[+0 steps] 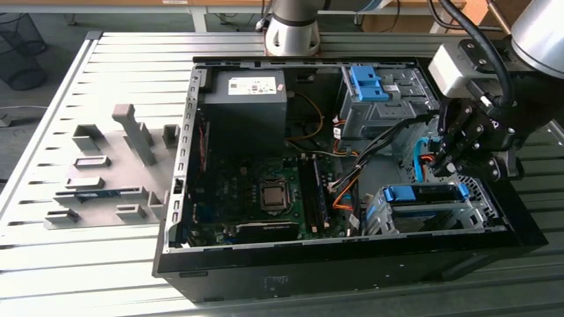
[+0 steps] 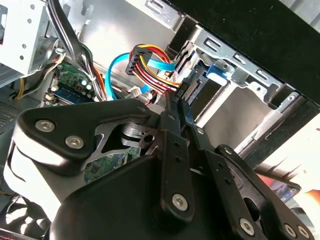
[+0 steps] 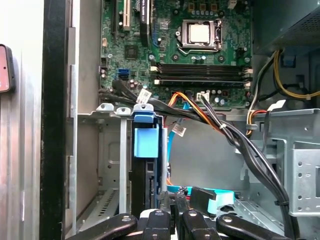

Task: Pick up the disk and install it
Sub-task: 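Insert the first disk wire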

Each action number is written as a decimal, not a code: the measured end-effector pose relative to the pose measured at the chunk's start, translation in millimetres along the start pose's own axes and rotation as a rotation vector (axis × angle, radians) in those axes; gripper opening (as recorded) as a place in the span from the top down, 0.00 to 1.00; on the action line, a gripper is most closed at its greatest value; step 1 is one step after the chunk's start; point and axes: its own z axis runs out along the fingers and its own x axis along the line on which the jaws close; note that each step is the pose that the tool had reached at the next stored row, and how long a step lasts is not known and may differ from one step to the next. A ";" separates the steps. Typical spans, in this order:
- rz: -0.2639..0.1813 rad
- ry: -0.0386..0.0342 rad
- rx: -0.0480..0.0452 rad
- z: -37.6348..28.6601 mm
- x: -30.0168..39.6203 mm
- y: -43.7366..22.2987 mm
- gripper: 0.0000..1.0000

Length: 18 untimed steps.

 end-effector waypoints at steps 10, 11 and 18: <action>0.000 -0.0002 0.0000 1.5 8.5 -0.2 0.84; 0.000 -0.0001 0.0000 1.6 9.0 -0.2 0.84; 0.000 -0.0002 0.0000 3.1 12.8 -0.3 0.84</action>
